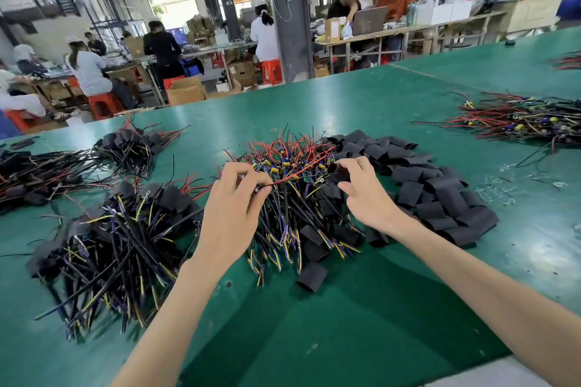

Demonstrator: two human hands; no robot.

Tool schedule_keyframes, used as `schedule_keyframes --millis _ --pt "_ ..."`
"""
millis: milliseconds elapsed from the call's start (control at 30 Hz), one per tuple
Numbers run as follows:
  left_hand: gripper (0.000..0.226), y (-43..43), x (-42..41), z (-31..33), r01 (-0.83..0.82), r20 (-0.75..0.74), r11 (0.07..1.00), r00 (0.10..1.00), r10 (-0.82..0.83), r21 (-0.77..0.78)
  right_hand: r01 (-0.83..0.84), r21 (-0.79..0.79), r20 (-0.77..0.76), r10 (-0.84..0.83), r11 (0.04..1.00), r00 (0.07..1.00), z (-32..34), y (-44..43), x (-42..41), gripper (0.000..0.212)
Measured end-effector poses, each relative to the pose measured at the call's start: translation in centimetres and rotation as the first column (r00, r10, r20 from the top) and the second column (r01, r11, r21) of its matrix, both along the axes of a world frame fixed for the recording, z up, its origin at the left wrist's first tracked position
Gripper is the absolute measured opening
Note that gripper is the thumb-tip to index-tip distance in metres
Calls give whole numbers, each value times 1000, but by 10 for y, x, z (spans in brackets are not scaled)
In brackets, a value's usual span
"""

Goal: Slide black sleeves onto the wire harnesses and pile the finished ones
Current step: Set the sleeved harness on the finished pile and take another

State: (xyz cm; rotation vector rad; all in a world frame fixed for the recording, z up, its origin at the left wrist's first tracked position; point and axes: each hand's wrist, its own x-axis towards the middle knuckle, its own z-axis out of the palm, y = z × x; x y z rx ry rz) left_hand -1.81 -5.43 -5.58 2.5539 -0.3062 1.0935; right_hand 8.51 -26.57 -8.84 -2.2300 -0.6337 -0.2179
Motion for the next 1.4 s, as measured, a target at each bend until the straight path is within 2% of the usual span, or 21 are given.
schedule_keyframes --millis 333,933,1033,1167,1267,1333,1400 --pt "7 -1 0 -3 -67 68 997 996 64 39 9 -13 15 -9 1000 1000 -2 -1 2 46" --pt "5 0 5 -13 -33 69 997 997 28 74 10 41 -29 -9 999 1000 4 -3 0 43" --pt "5 -1 5 -14 -23 62 996 998 18 83 -2 -5 73 3 1000 997 5 -3 -2 43" --pt "12 -3 5 -16 8 12 997 1000 -8 71 13 -205 361 63 979 930 6 -1 -9 48" --pt "35 -6 4 -19 71 -89 995 994 -65 63 40 -316 476 122 948 871 6 4 -16 50" --pt "55 -8 4 -20 104 -147 993 985 -94 57 36 -347 511 157 937 845 7 8 -21 51" --pt "65 -10 3 -20 126 -169 992 978 -121 15 28 -366 528 183 930 830 7 11 -26 53"
